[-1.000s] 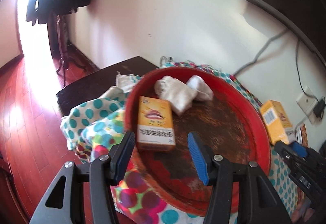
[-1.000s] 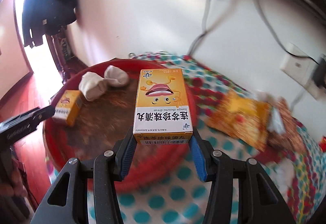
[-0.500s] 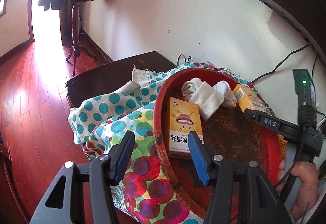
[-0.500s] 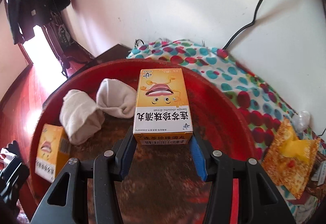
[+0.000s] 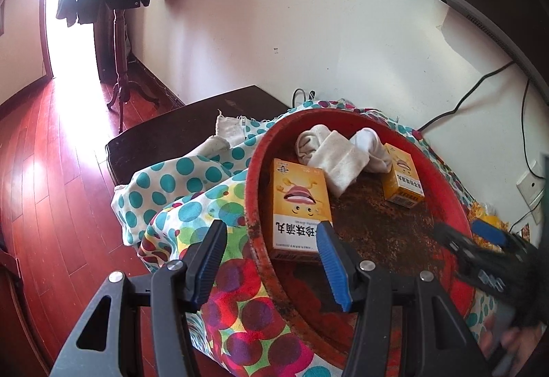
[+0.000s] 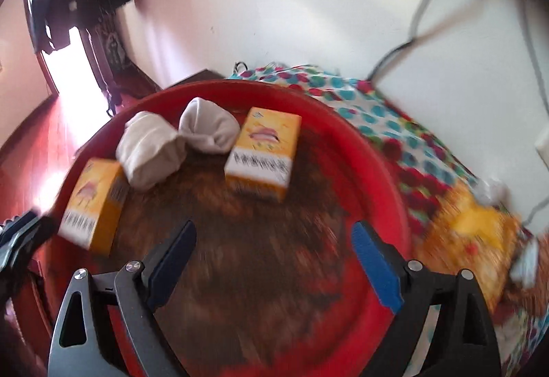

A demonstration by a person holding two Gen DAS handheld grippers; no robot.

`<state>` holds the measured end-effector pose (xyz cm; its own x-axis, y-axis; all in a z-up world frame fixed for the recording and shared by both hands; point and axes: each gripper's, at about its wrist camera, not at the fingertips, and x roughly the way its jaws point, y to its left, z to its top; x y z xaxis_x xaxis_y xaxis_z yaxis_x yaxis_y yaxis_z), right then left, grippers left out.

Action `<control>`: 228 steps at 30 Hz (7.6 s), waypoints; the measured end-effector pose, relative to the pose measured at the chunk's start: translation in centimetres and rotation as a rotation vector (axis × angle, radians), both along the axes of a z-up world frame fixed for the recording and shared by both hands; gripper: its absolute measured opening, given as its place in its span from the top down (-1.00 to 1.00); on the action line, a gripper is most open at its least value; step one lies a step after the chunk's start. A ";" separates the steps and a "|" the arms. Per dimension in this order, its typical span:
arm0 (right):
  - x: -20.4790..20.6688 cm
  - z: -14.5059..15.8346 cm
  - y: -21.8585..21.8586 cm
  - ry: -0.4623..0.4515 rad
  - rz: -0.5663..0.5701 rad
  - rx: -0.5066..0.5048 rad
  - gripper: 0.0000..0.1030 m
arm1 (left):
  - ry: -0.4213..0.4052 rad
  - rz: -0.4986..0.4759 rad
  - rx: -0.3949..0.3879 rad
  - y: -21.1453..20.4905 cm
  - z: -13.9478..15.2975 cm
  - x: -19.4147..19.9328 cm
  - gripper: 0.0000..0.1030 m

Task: Organize objects
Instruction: 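Carry the held yellow box onto the red tray and open the right tool, then grasp the rolled white sock on the bedspread with the right tool, then grasp the dark red medicine box with the left tool while the right holds the sock, then carry the dark red box onto the red tray and open the left tool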

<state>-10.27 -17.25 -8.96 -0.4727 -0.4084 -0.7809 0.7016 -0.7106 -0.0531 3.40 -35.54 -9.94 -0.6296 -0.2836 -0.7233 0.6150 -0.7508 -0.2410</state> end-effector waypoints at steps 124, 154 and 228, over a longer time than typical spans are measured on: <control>-5.6 -5.7 32.7 -0.018 -0.320 -0.085 0.50 | -0.123 -0.675 -0.175 34.0 -2.1 -14.1 0.43; -5.6 -5.5 32.3 0.006 -0.322 -0.036 0.48 | -0.130 -0.532 -0.254 25.3 1.5 -8.2 0.43; -6.3 -5.9 31.3 0.014 -0.335 0.007 0.36 | -0.239 -0.312 -0.169 7.6 0.9 -11.1 -0.02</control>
